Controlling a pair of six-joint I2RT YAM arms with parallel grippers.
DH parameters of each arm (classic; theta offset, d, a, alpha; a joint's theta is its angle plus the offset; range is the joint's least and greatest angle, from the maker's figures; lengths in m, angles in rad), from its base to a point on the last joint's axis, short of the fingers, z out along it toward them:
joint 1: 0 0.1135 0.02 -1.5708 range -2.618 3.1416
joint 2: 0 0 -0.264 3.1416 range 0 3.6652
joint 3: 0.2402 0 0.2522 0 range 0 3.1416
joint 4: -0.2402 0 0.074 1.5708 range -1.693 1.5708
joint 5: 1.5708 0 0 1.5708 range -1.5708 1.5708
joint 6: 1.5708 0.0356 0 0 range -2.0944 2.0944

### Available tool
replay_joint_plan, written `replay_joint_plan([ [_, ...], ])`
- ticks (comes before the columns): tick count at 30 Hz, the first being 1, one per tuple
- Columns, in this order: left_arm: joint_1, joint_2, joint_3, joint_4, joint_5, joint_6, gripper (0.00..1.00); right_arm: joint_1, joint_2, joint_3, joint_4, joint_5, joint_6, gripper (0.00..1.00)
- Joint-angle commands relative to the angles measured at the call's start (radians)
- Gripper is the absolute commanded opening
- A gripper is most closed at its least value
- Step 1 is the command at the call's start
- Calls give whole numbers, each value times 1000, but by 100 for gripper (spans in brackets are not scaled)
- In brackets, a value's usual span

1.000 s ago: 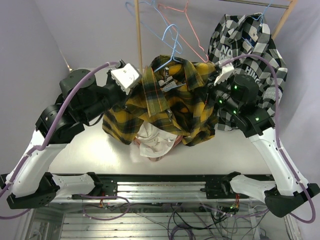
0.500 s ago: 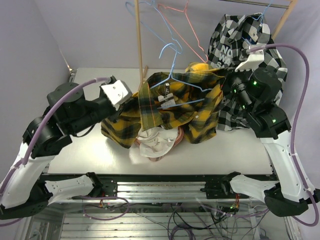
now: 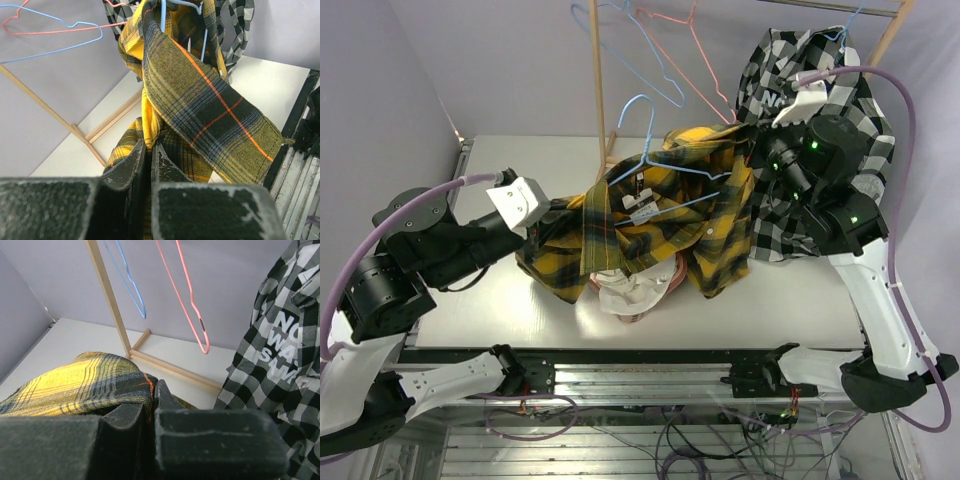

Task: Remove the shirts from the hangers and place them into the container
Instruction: Remove the shirt from the hanger.

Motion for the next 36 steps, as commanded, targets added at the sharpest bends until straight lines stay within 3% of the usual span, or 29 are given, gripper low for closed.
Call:
replay_joint_plan([
  [1, 1, -36, 7, 53, -46, -5, 7, -28, -67, -21, -56, 58, -21, 0],
  [8, 1, -23, 14, 107, -35, 5, 7, -28, -152, -110, -184, 141, -48, 0],
  [18, 1, 35, 95, 151, 61, 3, 7, -28, -141, -200, -243, 111, -31, 0],
  [24, 2, 76, 127, 145, 33, 7, 7, -28, -164, -195, -279, 191, -33, 0],
  [32, 2, 160, 107, 215, -47, 30, 7, -28, -224, -156, -332, 171, -7, 0],
  [33, 2, 171, 105, 226, -53, 34, 7, -28, -234, -155, -334, 167, -5, 3],
  [34, 1, 181, 102, 236, -55, 38, 7, -28, -246, -156, -332, 163, -6, 13],
  [36, 2, 199, 98, 256, -62, 48, 7, -28, -271, -156, -327, 157, -3, 41],
])
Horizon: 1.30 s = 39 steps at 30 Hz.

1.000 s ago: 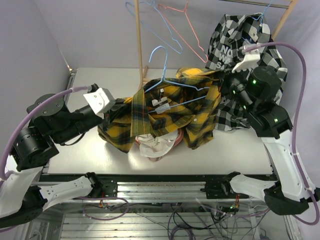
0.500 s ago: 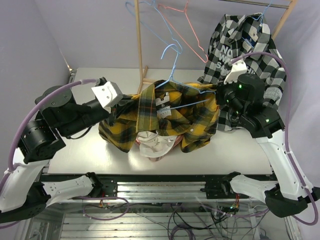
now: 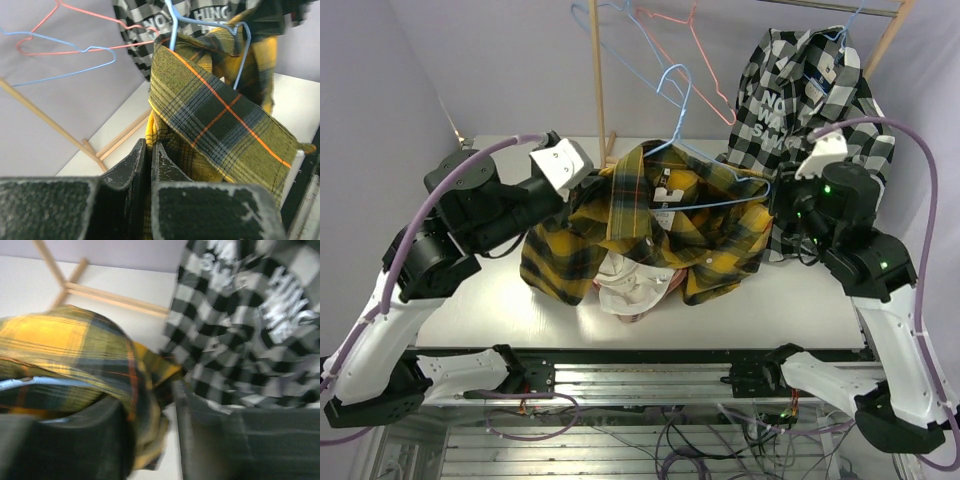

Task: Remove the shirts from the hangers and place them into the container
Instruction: Remove the shirt from the hanger.

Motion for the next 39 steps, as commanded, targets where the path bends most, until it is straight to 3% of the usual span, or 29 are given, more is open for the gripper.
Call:
replay_joint_plan([
  [1, 2, 39, 18, 141, -55, 32, 7, -5, -65, 32, -15, 4, 9, 50],
  [3, 2, 66, 24, 154, -54, 40, 7, -5, -85, 43, -14, 7, 14, 58],
  [15, 1, 308, 228, 234, 141, 82, 7, -5, -183, 55, 74, -192, -63, 56],
  [22, 2, 233, 144, 246, 199, 110, 7, -5, -170, 101, 30, -391, -119, 54],
  [29, 3, 136, 89, 227, 216, 75, 7, -5, -162, 71, 57, -281, -143, 55],
  [39, 3, 124, 86, 200, 230, 61, 7, -6, -142, 73, 125, -325, -156, 55],
])
